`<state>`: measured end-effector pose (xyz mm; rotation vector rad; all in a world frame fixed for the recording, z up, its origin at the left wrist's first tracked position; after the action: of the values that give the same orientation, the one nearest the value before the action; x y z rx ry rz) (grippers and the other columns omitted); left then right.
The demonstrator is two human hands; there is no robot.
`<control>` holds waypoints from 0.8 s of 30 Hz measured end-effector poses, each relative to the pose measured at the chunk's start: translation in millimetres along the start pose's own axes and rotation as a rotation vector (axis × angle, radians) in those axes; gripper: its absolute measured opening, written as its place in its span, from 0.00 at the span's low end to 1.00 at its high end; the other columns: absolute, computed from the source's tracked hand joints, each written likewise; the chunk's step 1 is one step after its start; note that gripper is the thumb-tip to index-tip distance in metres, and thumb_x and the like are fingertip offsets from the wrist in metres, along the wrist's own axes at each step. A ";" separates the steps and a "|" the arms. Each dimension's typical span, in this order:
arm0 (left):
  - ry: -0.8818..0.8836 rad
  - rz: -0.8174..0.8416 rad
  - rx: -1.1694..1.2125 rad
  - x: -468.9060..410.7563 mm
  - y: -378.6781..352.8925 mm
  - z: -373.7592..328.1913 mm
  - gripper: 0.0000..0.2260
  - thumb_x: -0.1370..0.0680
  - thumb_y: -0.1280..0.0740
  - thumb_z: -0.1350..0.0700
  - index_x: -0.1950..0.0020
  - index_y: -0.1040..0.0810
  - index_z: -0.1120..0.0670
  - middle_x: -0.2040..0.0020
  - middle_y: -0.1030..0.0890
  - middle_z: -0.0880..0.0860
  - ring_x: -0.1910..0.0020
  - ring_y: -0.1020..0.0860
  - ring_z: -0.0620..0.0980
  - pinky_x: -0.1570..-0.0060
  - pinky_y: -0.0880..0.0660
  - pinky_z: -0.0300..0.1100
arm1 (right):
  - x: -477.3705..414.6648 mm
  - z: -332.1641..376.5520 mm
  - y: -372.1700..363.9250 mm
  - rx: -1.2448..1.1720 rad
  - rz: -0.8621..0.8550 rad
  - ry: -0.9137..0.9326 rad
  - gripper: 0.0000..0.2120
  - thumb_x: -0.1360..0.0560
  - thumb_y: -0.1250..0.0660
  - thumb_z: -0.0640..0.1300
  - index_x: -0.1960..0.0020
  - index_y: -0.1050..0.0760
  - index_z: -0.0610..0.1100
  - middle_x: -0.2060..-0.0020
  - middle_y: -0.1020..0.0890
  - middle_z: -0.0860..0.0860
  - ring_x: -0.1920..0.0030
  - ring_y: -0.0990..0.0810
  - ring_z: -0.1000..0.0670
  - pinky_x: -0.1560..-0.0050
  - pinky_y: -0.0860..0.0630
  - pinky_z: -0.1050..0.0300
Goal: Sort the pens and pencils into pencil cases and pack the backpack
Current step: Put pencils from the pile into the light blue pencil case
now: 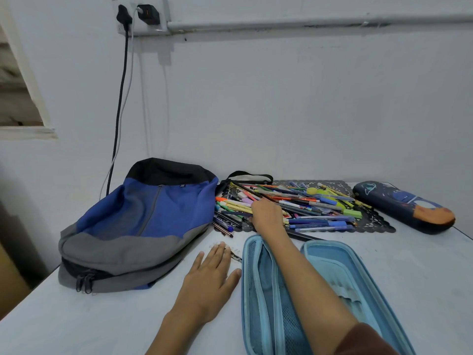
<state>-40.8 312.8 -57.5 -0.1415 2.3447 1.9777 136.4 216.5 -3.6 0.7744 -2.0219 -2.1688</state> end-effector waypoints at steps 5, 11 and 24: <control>0.006 0.012 0.006 0.2 1.0 -0.4 0.57 0.45 0.85 0.28 0.20 0.58 0.50 0.20 0.58 0.46 0.23 0.61 0.41 0.25 0.64 0.42 | 0.1 3.8 1.2 -0.001 0.042 -0.001 0.20 0.24 0.33 0.38 0.34 0.30 0.48 0.49 0.19 0.46 0.46 0.21 0.42 0.58 0.31 0.54; 0.010 0.015 0.006 1.7 2.6 -1.0 0.58 0.46 0.86 0.28 0.20 0.58 0.50 0.20 0.58 0.46 0.23 0.61 0.41 0.25 0.64 0.41 | 1.6 8.1 7.0 0.010 0.055 0.057 0.19 0.24 0.35 0.39 0.33 0.31 0.46 0.49 0.19 0.46 0.47 0.21 0.43 0.59 0.32 0.54; 0.007 0.024 0.007 1.7 3.5 -1.6 0.59 0.46 0.86 0.28 0.20 0.58 0.50 0.20 0.58 0.46 0.23 0.61 0.41 0.26 0.64 0.41 | -12.3 -66.1 43.9 -0.327 0.050 -0.223 0.14 0.23 0.38 0.39 0.39 0.32 0.36 0.46 0.22 0.39 0.46 0.22 0.38 0.56 0.31 0.52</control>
<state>-42.8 311.7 -54.0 -0.1203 2.3685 1.9826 161.8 155.4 41.7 0.4539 -1.6780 -2.5605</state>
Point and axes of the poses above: each hand's wrist, its own x-axis away from the middle knuckle, its own y-axis out of the back of the hand, z = x × y, the point moved 4 cm from there along -x, towards the middle knuckle
